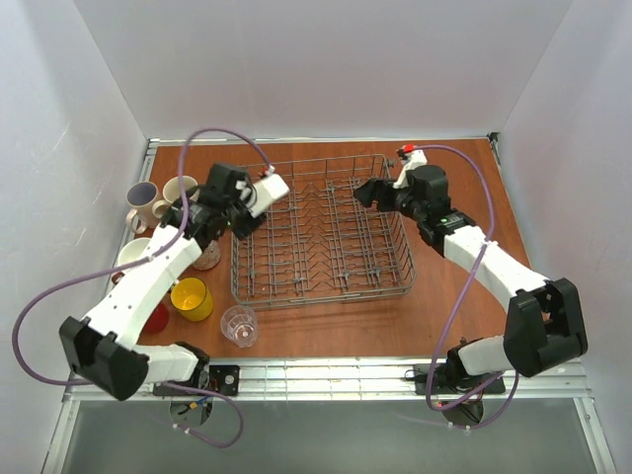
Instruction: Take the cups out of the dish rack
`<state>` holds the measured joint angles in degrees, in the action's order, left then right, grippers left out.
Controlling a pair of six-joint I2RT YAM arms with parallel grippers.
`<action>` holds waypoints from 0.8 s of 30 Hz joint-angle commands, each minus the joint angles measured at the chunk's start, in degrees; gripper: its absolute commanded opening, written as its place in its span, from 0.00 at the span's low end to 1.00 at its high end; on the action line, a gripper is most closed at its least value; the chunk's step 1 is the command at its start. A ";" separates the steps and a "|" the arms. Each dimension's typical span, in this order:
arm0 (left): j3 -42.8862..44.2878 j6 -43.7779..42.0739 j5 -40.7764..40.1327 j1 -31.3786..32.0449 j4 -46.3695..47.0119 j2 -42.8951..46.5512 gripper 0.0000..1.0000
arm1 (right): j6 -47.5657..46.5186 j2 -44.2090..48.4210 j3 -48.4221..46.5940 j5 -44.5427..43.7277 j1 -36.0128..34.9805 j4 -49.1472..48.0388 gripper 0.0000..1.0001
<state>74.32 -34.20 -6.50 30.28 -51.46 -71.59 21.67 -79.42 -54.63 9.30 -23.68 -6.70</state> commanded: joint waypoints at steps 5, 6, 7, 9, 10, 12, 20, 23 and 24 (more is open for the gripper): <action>-2.07 19.06 -0.70 -15.42 2.60 6.18 0.49 | -4.27 8.13 -2.50 -1.57 11.79 12.04 0.99; -2.95 20.03 -1.49 -16.21 1.72 6.98 0.49 | -5.31 8.49 -2.58 -1.48 12.77 12.76 0.99; -3.22 20.74 -1.93 -17.87 1.11 7.86 0.50 | -5.67 8.84 -2.93 -2.78 13.65 13.98 0.99; -3.40 21.53 -1.15 -21.56 0.05 10.93 0.50 | -7.77 9.45 -3.90 -5.76 15.77 16.79 0.99; -4.01 21.36 -1.23 -25.67 -0.21 12.17 0.51 | -8.48 9.72 -4.08 -7.09 16.03 17.50 0.99; -4.97 20.66 -3.85 -28.25 -0.74 15.58 0.53 | -9.71 10.42 -4.08 -11.38 16.56 18.99 0.99; -11.12 21.80 -2.46 -43.81 -3.99 24.21 0.57 | -12.79 11.13 -2.76 -24.05 19.89 21.29 0.99; -12.97 21.80 -4.12 -47.41 -4.17 26.67 0.59 | -12.36 11.39 -1.88 -23.55 26.02 21.20 0.99; -13.41 21.72 -4.92 -48.03 -3.82 27.20 0.60 | -11.92 11.48 -1.88 -22.32 27.45 21.11 0.98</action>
<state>62.26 -13.34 -9.58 -15.59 -53.95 -46.26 10.26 -69.56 -56.47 -10.17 -1.39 14.04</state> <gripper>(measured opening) 0.595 0.986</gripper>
